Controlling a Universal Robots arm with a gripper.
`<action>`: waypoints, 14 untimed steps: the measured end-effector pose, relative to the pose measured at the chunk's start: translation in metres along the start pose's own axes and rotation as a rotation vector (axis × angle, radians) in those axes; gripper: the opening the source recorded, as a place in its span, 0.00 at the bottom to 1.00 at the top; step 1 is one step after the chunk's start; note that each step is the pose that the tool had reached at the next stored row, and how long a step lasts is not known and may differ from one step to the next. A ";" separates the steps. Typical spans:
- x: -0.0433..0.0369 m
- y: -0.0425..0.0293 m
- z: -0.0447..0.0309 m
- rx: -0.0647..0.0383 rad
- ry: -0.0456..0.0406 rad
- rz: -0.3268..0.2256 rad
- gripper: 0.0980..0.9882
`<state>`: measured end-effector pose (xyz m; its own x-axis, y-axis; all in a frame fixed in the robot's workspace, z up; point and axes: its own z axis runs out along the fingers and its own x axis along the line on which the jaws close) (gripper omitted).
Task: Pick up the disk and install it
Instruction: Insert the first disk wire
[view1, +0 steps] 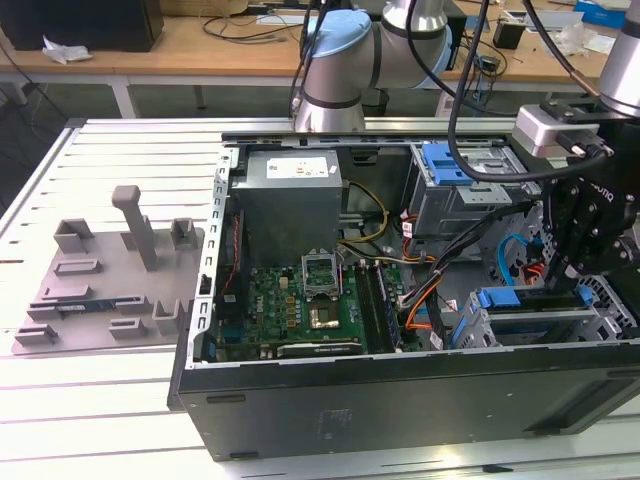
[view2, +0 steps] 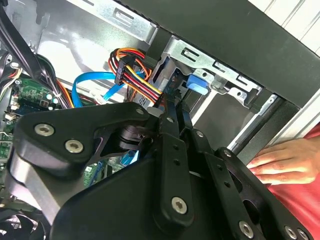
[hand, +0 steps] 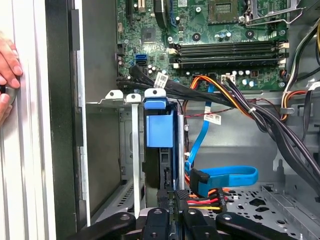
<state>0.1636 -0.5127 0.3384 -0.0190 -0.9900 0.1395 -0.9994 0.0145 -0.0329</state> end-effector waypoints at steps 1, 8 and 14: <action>0.0000 0.0000 0.0002 0.000 0.0000 -0.001 0.08; -0.0003 0.0001 0.0024 0.002 -0.0002 -0.011 0.08; -0.0007 0.0002 0.0055 0.003 0.0001 -0.017 0.08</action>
<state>0.1636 -0.5128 0.3328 -0.0016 -0.9901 0.1402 -0.9994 -0.0031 -0.0330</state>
